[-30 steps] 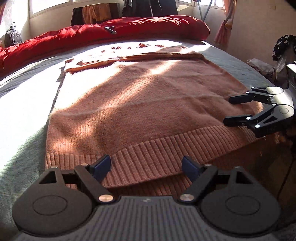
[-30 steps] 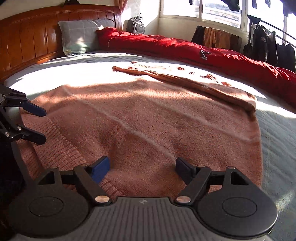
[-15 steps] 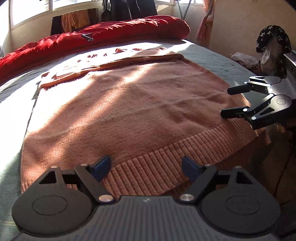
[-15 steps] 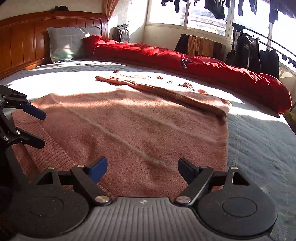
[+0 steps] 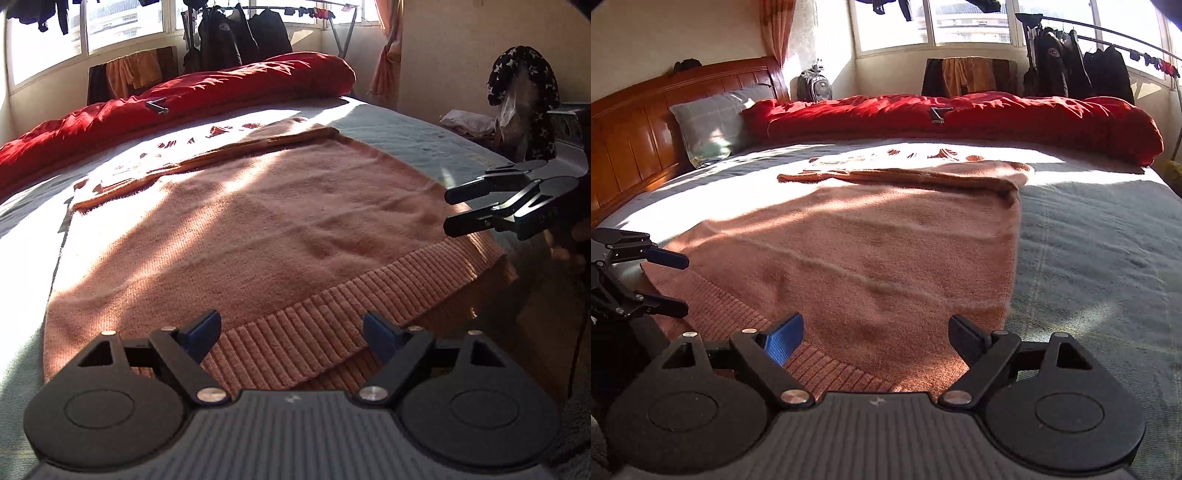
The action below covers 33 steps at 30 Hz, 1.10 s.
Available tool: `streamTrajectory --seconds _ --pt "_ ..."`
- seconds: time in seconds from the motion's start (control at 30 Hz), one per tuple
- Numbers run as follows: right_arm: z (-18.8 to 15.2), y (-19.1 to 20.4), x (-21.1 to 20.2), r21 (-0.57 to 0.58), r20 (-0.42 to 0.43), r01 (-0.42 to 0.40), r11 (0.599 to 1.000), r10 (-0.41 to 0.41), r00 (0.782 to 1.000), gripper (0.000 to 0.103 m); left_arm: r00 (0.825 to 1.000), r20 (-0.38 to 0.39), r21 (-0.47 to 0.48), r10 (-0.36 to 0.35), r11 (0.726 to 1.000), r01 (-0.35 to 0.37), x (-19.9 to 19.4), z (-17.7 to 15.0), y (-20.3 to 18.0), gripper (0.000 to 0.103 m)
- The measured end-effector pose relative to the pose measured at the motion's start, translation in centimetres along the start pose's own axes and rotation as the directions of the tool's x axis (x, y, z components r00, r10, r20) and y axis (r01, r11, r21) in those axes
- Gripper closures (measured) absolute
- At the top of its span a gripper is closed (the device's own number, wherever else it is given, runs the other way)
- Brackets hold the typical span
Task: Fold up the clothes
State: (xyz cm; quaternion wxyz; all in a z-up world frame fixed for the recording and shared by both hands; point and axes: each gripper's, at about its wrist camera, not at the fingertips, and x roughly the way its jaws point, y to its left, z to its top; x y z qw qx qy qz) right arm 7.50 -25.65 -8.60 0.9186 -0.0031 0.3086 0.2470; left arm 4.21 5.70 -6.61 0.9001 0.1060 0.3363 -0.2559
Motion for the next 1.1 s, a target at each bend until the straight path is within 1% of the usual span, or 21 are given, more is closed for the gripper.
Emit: streamTrajectory --seconds 0.07,0.1,0.13,0.23,0.33,0.47,0.57,0.7,0.8,0.93,1.03,1.1 --pt "-0.5 0.3 0.6 0.006 -0.026 -0.012 1.0 0.012 1.0 0.014 1.0 -0.023 -0.016 0.001 1.0 -0.001 0.3 -0.5 0.0 0.019" --pt "-1.0 0.0 1.0 0.017 -0.057 0.002 1.0 -0.002 0.998 0.014 0.999 -0.038 -0.033 0.006 0.999 -0.007 0.4 -0.9 0.3 0.019" --pt "-0.9 -0.2 1.2 0.023 -0.062 0.009 1.0 -0.008 0.998 0.014 0.999 -0.041 -0.048 0.008 0.999 -0.01 0.4 -1.3 0.5 0.019" --pt "-0.2 -0.9 1.9 0.04 -0.058 0.023 0.999 -0.021 0.998 0.014 1.0 -0.019 -0.095 -0.006 0.995 0.004 -0.5 -2.1 1.4 0.019" --pt "0.6 -1.6 2.6 0.056 -0.055 0.037 0.998 -0.034 0.998 0.014 1.0 0.004 -0.134 -0.005 0.991 0.005 -0.9 -1.7 1.8 0.019" --pt "1.6 -2.5 3.5 0.078 -0.051 0.055 0.995 -0.051 0.997 0.014 1.0 0.014 -0.129 0.025 0.991 -0.023 -0.9 -1.0 1.6 0.019" --pt "2.4 -3.2 4.2 0.095 -0.049 0.069 0.993 -0.065 0.997 0.014 0.999 0.025 -0.128 0.029 0.991 -0.025 -1.1 -1.1 1.4 0.019" --pt "3.4 -4.1 5.2 0.117 -0.046 0.087 0.989 -0.082 0.996 0.014 0.998 0.032 -0.172 0.048 0.984 -0.042 -1.6 -1.7 2.3 0.019" --pt "4.3 -5.0 5.4 0.146 -0.029 0.087 0.985 -0.084 0.996 0.014 0.997 0.042 -0.196 0.064 0.979 -0.055 -1.7 -1.8 3.1 0.019" --pt "7.6 -5.6 6.7 0.124 0.027 0.089 0.988 -0.093 0.995 0.01 0.996 0.056 -0.206 0.07 0.977 -0.057 -1.4 -1.1 3.5 0.019" --pt "9.1 -7.0 9.2 0.141 0.002 0.121 0.983 -0.123 0.992 0.009 0.996 0.062 -0.187 0.062 0.981 -0.049 -1.2 -0.8 3.4 0.019" --pt "8.8 -8.4 10.6 0.178 -0.058 0.15 0.973 -0.142 0.988 0.01 0.996 0.058 -0.18 0.062 0.982 -0.05 -1.1 -0.8 3.5 0.019"
